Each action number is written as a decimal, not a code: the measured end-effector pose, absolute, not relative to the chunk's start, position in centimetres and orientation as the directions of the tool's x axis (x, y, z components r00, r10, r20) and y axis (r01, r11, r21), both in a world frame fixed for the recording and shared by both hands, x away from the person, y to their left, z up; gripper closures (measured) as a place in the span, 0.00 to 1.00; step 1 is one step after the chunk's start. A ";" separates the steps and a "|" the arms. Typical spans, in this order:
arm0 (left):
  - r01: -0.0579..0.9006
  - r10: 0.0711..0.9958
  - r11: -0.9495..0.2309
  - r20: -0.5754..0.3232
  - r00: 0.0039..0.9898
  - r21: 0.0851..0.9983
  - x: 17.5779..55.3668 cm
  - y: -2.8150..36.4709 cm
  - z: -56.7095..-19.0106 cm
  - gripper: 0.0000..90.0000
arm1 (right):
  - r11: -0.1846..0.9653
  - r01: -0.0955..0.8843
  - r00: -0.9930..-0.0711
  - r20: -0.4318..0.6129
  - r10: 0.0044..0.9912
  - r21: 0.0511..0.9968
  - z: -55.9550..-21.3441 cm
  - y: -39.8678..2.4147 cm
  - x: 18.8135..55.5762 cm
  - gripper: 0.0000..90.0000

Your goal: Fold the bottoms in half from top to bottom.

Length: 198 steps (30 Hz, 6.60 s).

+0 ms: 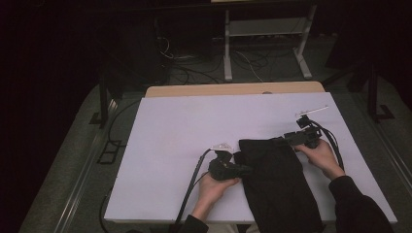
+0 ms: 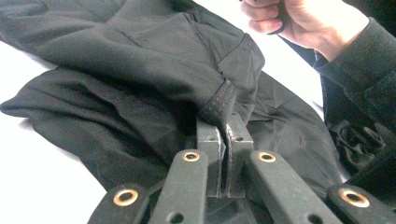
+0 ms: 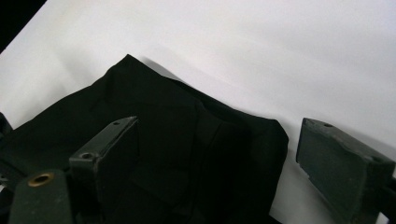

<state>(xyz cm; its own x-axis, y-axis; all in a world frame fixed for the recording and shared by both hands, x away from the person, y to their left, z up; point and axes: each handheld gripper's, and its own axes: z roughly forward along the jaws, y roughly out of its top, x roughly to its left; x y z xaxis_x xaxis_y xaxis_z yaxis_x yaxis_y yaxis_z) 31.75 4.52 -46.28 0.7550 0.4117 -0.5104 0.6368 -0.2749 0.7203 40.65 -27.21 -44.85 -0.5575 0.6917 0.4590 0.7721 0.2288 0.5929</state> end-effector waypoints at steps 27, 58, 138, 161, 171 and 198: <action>0.650 0.411 -0.276 -0.524 0.746 0.708 31.5 4.3 -47.1 0.96 | 0.338 0.723 -0.633 0.382 0.674 0.603 -45.0 -25.9 40.4 0.91; 0.571 0.444 -0.302 -0.418 0.793 0.763 29.8 4.6 -44.9 0.51 | 0.107 0.736 -0.559 0.511 0.653 0.668 -41.4 -27.3 36.6 0.91; 0.575 0.555 -0.171 -0.403 0.727 0.800 32.1 6.4 -43.5 0.19 | 0.257 0.687 -0.708 0.548 0.445 0.680 -42.3 -28.8 27.3 0.90; 0.568 0.560 -0.167 -0.396 0.727 0.806 32.1 6.3 -43.5 0.17 | 0.445 0.707 -0.707 0.545 0.451 0.549 -44.4 -28.7 25.7 0.83; 0.565 0.561 -0.181 -0.387 0.732 0.805 32.0 6.2 -43.6 0.16 | 0.494 0.693 -0.721 0.522 0.456 0.525 -44.8 -28.8 25.2 0.71; 0.558 0.564 -0.186 -0.378 0.735 0.808 32.1 6.4 -43.5 0.16 | 0.415 0.640 -0.755 0.430 0.495 0.647 -40.2 -28.8 30.3 0.91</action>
<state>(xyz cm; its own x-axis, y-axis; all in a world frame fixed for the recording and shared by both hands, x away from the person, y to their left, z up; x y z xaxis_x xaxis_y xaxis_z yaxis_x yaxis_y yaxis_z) 32.05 6.39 -43.50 0.7346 0.5636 -0.3777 0.5585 -0.1862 0.8084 30.30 -28.77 -40.24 -0.7554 0.4946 0.4299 0.6398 0.4151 0.6467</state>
